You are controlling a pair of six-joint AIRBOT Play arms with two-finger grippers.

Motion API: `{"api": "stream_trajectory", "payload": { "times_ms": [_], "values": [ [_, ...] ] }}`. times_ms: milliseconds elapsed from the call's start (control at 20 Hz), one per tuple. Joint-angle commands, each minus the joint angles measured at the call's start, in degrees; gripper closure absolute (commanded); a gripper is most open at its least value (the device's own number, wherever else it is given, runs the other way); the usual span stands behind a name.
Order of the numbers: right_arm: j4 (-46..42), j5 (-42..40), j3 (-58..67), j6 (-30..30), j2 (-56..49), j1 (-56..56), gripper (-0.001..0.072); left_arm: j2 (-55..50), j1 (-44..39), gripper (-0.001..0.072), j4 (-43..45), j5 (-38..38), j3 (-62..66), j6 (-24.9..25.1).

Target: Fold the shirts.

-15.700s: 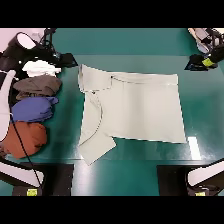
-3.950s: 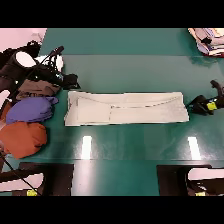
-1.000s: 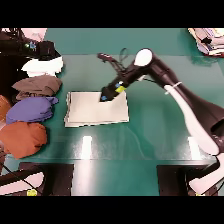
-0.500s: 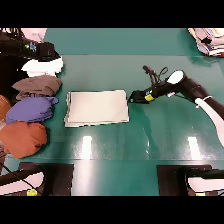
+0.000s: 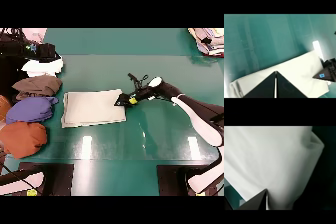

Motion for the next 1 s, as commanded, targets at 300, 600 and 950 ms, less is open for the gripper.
{"api": "stream_trajectory", "payload": {
  "times_ms": [300, 600, 950],
  "values": [
    [-3.89, -2.86, -1.49, -1.42, 7.63, -4.81, 0.0695, -0.04, -6.88, 0.0684, -0.28, -0.04, 0.00, 0.13],
    [-9.66, -5.31, -18.18, -0.55, 27.89, -29.81, 0.0694, -0.04, -15.56, 0.0683, -0.28, 1.64, 0.00, 0.11],
    [-14.03, -7.21, -30.23, -0.59, 45.07, -72.39, 0.0695, -0.04, -20.90, 0.0684, -0.28, 5.62, 0.00, -0.13]
  ]
}}
